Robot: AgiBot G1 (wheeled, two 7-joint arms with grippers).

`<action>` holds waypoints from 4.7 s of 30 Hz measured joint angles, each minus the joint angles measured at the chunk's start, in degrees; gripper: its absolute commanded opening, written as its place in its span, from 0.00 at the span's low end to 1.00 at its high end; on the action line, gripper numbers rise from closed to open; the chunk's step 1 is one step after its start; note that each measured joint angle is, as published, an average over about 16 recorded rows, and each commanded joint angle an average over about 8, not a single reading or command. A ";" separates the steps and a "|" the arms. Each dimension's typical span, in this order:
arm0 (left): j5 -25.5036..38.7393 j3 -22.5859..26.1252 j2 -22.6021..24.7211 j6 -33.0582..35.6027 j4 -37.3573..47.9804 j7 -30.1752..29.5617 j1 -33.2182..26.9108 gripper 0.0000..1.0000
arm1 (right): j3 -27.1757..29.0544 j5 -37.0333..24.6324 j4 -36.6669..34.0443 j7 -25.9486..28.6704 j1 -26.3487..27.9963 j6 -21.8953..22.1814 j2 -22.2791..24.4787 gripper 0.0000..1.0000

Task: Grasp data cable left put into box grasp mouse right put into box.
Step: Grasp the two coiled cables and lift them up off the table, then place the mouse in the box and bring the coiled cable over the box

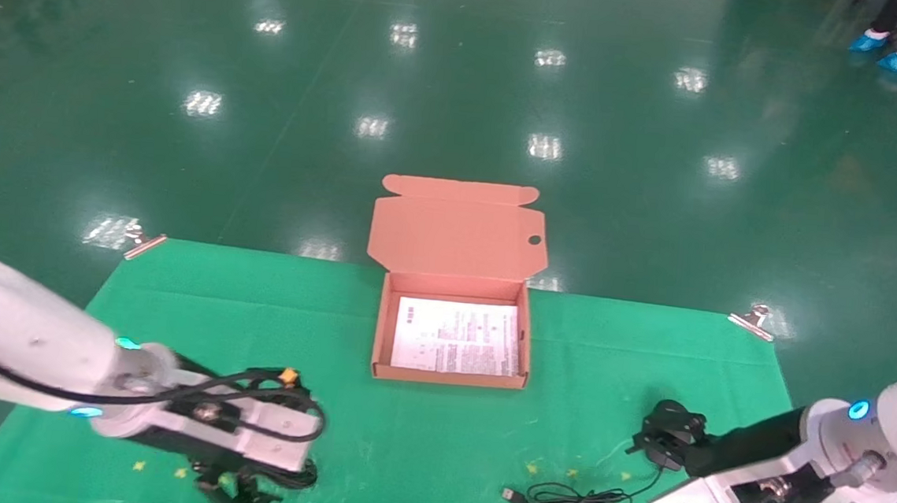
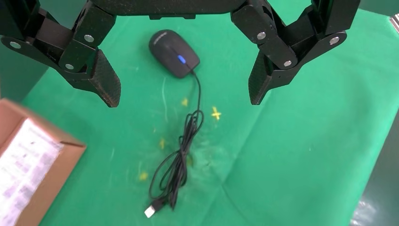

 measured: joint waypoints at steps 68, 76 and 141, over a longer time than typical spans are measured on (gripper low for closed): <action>8.20 1.75 13.59 -16.27 44.97 7.45 -1.72 0.00 | -1.72 -7.90 -24.09 -2.93 -13.53 26.94 -12.08 0.00; 8.22 1.77 13.55 -16.12 44.78 7.40 -1.72 0.00 | -1.72 -7.93 -23.90 -2.83 -13.53 26.87 -12.01 0.00; 16.10 -3.80 9.71 -27.22 16.72 -2.63 -14.59 0.00 | 12.25 -0.03 -20.35 -2.97 9.07 41.04 -17.88 0.00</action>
